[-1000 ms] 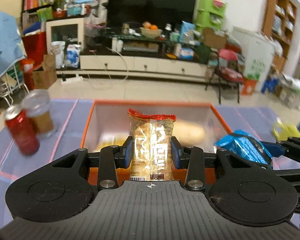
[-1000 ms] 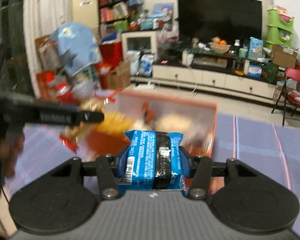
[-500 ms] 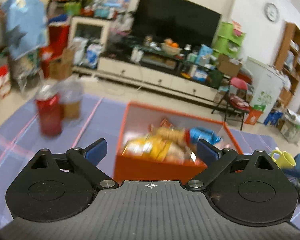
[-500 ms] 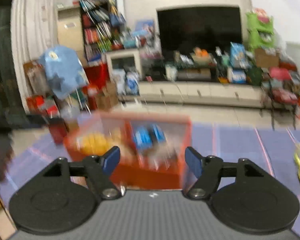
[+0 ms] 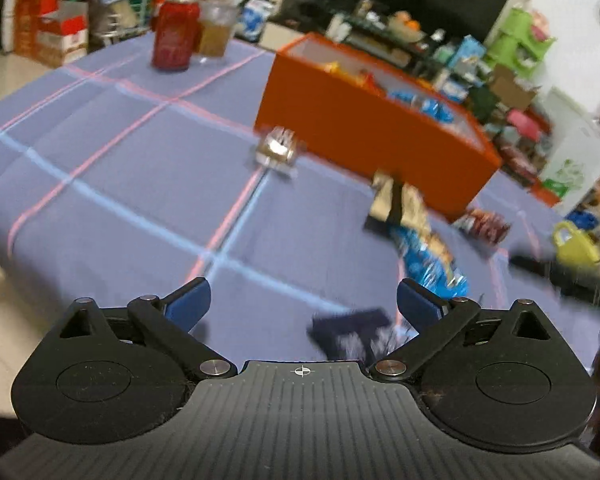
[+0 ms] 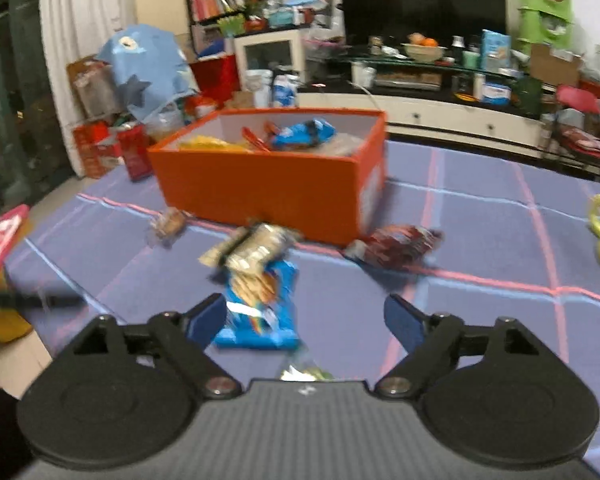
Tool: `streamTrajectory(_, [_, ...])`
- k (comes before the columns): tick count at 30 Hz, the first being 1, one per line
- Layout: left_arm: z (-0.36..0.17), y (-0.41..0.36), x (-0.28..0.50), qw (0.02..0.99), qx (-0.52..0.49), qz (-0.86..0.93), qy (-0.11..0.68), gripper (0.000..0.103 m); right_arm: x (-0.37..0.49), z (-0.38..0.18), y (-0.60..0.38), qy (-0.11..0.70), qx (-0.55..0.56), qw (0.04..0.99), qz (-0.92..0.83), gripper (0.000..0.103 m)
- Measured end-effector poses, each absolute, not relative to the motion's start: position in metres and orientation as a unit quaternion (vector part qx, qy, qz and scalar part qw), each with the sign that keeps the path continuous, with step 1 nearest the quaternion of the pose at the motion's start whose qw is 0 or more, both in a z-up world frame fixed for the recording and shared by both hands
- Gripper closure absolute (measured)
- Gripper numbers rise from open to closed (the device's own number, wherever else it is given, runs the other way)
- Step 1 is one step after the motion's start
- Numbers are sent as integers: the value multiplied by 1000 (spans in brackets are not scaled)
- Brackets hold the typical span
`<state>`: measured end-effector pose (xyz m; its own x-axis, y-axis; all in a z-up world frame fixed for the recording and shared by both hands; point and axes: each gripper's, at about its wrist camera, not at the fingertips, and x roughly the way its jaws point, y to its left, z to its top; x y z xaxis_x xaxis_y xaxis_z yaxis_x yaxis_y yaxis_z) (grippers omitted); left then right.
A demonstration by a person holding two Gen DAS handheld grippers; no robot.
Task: Organize snacks
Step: 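Grasp the dark navy bag with the left gripper while the right grasps the beige striped bar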
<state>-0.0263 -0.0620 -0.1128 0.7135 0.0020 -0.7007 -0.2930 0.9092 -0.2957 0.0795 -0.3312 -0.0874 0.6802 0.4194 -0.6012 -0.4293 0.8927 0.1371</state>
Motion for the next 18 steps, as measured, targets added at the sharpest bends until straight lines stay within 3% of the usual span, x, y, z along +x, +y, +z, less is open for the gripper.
streamTrajectory(5, [-117, -90, -28, 910, -161, 102, 369, 20, 118, -84, -287, 317, -9, 919, 233, 11])
streamTrajectory(9, [-123, -101, -32, 911, -153, 127, 361, 19, 156, -96, -248, 353, 22, 908, 224, 11])
streamTrajectory(18, [-132, -117, -19, 906, -163, 135, 368, 19, 199, -126, -204, 436, -19, 881, 184, 11])
